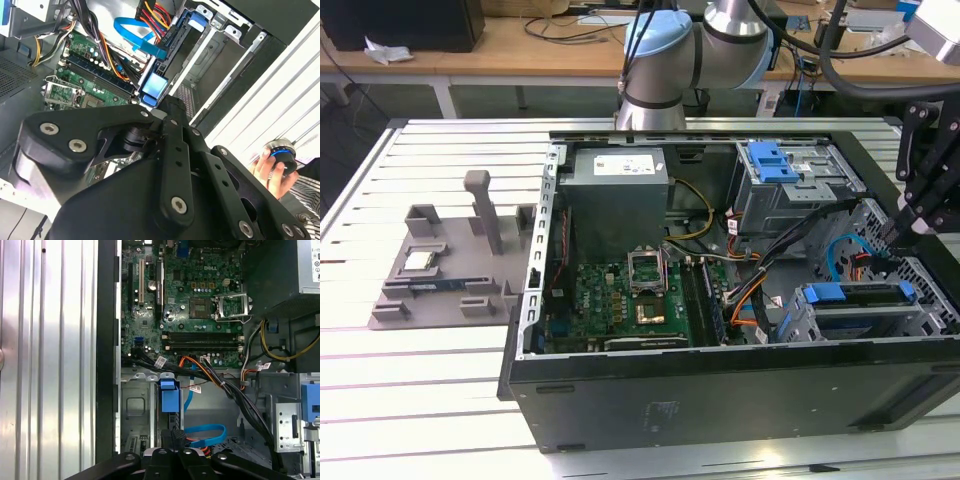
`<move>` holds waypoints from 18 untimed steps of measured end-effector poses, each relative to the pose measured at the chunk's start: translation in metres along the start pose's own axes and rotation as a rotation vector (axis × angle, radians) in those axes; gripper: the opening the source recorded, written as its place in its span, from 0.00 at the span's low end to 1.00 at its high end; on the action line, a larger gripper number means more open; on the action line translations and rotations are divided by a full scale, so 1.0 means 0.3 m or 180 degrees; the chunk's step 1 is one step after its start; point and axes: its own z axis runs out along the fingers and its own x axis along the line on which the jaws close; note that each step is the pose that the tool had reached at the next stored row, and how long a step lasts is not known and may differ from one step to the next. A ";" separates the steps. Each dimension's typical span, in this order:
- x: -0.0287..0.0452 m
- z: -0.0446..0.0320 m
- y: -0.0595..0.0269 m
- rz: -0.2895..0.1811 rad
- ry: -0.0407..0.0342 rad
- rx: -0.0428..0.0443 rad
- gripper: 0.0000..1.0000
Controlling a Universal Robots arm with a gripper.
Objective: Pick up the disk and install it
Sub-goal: 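Insert the disk into the insertion slot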
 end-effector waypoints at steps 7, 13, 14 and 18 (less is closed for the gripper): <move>0.002 0.040 -0.031 0.0001 0.0004 -0.0004 0.11; 0.004 0.094 -0.067 0.0001 0.0004 -0.0011 0.11; 0.004 0.100 -0.071 0.0001 0.0004 -0.0011 0.11; 0.006 0.149 -0.089 0.0001 0.0004 -0.0013 0.11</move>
